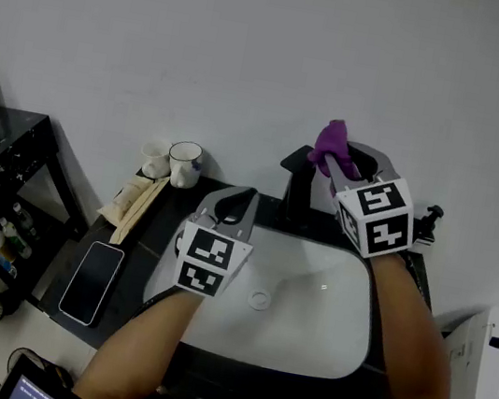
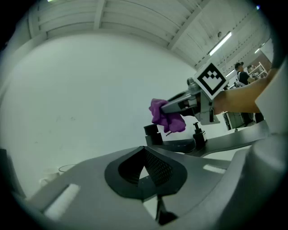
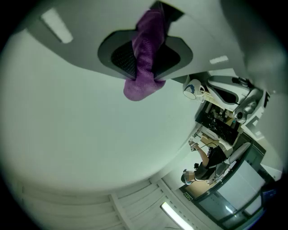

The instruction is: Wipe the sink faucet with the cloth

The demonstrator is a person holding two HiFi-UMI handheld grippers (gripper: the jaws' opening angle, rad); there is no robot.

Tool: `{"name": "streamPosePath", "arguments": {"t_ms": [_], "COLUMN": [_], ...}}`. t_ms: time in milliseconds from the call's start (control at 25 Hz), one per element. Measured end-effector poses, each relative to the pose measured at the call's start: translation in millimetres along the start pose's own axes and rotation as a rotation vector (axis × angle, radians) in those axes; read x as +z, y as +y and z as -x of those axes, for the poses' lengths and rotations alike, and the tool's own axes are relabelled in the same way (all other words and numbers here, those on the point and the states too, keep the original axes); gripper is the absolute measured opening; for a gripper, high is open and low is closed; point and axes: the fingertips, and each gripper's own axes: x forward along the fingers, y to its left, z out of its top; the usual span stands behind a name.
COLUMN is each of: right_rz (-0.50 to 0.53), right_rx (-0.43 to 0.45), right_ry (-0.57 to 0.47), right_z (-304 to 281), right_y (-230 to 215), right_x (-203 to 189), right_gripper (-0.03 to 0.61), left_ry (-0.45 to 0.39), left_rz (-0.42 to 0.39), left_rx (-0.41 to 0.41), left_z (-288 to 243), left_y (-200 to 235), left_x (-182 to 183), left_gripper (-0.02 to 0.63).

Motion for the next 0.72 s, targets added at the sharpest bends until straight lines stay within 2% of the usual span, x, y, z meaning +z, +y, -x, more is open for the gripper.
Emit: {"name": "streamPosePath", "arguments": {"t_ms": [240,480,720], "right_rz": [-0.003,0.046,0.083], "right_rx": [0.073,0.168,0.228], "right_ry": [0.043,0.154,0.208], "right_z": [-29.8,-56.8,-63.6], "right_y": [-9.3,2.9,12.7], "right_x": [9.2,-3.6,-7.6], "right_gripper": [0.097,0.089,0.084], "left_ry": [-0.009,-0.012,-0.009], "left_rz": [0.017,0.018,0.011], "left_rx": [-0.006,0.004,0.002], "left_z": [-3.6,-4.1,-5.0], "left_y": [1.0,4.7,4.6], "left_x": [-4.9,-5.3,-6.9], "left_gripper": [0.017,0.017,0.017]}}
